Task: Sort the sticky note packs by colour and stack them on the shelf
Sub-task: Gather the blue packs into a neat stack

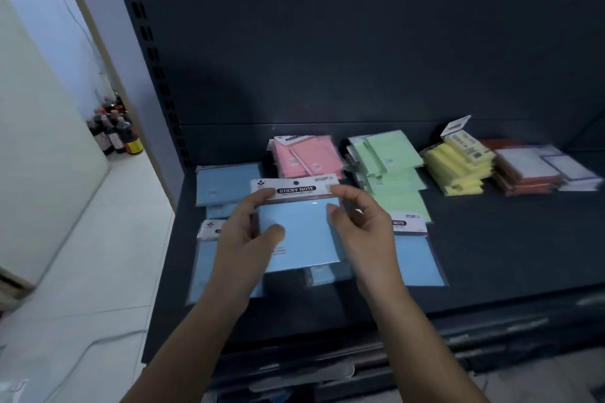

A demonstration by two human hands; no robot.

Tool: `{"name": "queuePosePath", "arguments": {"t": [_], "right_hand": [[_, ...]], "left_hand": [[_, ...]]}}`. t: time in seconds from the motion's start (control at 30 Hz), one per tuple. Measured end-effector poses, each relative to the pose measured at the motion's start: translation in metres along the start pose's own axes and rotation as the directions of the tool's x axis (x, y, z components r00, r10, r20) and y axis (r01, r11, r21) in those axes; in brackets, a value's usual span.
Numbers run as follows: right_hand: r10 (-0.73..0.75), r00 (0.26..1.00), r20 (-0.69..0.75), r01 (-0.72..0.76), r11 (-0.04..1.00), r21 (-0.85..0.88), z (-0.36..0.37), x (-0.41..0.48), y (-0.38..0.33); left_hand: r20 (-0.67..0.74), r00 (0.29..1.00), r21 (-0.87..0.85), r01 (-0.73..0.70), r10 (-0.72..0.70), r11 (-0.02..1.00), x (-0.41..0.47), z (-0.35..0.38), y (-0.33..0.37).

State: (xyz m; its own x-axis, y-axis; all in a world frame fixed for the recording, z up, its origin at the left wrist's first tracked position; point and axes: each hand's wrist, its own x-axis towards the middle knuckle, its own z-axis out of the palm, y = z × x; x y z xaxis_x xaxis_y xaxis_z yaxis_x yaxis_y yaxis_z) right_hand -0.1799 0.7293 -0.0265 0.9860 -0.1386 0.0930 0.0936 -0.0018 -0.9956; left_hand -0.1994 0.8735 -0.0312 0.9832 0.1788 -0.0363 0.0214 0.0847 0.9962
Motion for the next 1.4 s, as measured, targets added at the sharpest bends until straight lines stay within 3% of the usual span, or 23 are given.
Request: {"name": "queuePosePath", "arguments": {"t": [0.13,0.27,0.4,0.5,0.6,0.7,0.8,0.9,1.0,1.13,1.2,1.4], "right_hand": [[-0.038,0.982,-0.183,0.003,0.983,-0.185,-0.048,0.001,0.007],[-0.078,0.954,-0.291,-0.029,0.938,-0.346,-0.091,-0.002,0.021],[-0.075,0.942,-0.326,-0.106,0.857,-0.505,-0.116,0.000,0.031],[-0.070,0.958,-0.276,-0.137,0.737,-0.661,-0.127,0.000,0.038],[-0.052,0.959,-0.279,-0.190,0.614,-0.766,-0.133,0.000,0.040],[-0.209,0.943,-0.260,-0.082,0.611,-0.788,-0.126,-0.001,0.034],[-0.403,0.906,-0.133,0.195,0.674,-0.713,-0.105,-0.001,0.019],[-0.397,0.914,0.080,0.379,0.768,-0.517,-0.067,0.005,0.009],[-0.157,0.948,0.278,0.247,0.911,-0.329,-0.020,0.011,0.011],[0.106,0.922,0.373,0.069,0.902,-0.427,0.028,0.026,0.027],[0.156,0.919,0.363,0.008,0.911,-0.411,0.045,0.034,0.031],[0.116,0.978,0.173,-0.092,0.985,-0.144,0.077,0.039,0.031]], "left_hand": [[0.149,0.985,0.206,-0.112,0.082,0.972,-0.002,0.042,-0.009],[0.301,0.952,0.310,-0.155,0.058,0.938,-0.004,0.080,-0.023],[0.408,0.913,0.517,-0.256,0.028,0.817,0.001,0.110,-0.032],[0.454,0.891,0.674,-0.329,-0.019,0.661,0.000,0.125,-0.036],[0.456,0.890,0.703,-0.359,-0.001,0.614,-0.001,0.130,-0.034],[0.464,0.878,0.612,-0.414,0.118,0.674,-0.002,0.127,-0.029],[0.356,0.878,0.551,-0.474,0.320,0.687,0.002,0.112,-0.018],[0.084,0.909,0.588,-0.377,0.409,0.716,0.015,0.078,-0.010],[-0.162,0.920,0.666,-0.166,0.358,0.727,0.032,0.030,-0.011],[-0.248,0.968,0.689,0.150,0.037,0.709,0.046,-0.020,-0.019],[-0.207,0.976,0.582,0.175,-0.063,0.794,0.045,-0.031,-0.021],[-0.259,0.961,0.347,0.186,-0.096,0.919,0.045,-0.047,-0.018]]}}
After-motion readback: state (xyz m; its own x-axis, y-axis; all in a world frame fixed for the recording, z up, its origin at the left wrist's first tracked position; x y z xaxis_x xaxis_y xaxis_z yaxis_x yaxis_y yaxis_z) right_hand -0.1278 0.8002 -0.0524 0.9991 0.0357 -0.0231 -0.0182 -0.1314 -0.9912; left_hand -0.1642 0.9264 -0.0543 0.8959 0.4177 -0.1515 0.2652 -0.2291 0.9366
